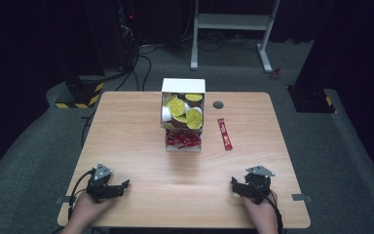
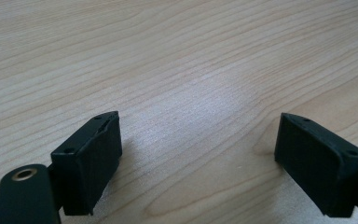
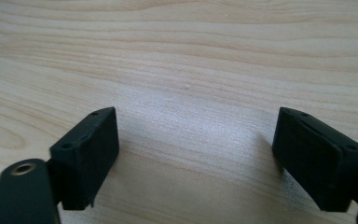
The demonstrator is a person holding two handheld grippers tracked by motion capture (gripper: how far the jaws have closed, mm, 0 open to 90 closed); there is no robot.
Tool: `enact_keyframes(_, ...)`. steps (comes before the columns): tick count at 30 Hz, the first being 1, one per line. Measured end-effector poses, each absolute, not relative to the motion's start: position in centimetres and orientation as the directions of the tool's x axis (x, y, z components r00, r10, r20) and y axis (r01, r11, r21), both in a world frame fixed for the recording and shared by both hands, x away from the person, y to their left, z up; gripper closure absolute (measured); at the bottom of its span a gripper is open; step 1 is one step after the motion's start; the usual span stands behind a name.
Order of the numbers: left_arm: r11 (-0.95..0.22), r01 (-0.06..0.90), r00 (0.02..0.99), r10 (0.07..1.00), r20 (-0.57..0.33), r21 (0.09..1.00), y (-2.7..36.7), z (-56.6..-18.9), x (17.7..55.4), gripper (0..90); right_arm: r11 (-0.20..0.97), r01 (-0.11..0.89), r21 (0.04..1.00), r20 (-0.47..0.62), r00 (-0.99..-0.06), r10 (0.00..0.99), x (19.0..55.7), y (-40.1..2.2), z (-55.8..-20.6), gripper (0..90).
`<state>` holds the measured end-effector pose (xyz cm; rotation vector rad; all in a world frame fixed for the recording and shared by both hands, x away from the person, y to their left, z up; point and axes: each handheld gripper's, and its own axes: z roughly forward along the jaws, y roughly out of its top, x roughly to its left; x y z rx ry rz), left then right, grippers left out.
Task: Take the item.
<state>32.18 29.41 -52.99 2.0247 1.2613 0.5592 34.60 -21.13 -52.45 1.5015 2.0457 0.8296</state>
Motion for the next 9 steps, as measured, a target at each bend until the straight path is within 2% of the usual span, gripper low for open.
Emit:
enact_keyframes(6, -0.295, 0.607, 0.434, 0.901, 0.003, 0.738, 29.36, -53.02, 32.17, 15.2, 0.202, 0.670, 0.714, -0.003, -0.286, 0.958, 34.42, -21.05, -52.50, 14.7)
enact_keyframes(7, -0.295, 0.607, 0.434, 0.901, 0.003, 0.738, 29.36, -53.02, 32.17, 15.3, 0.182, 0.674, 0.716, 0.004, -0.265, 0.964, 34.32, -21.01, -52.46, 16.9)
enact_keyframes(9, -0.295, 0.607, 0.434, 0.901, 0.003, 0.738, 29.36, -53.02, 32.17, 15.3, 0.180, 0.675, 0.715, -0.008, -0.250, 0.968, 34.27, -20.89, -52.48, 15.8)
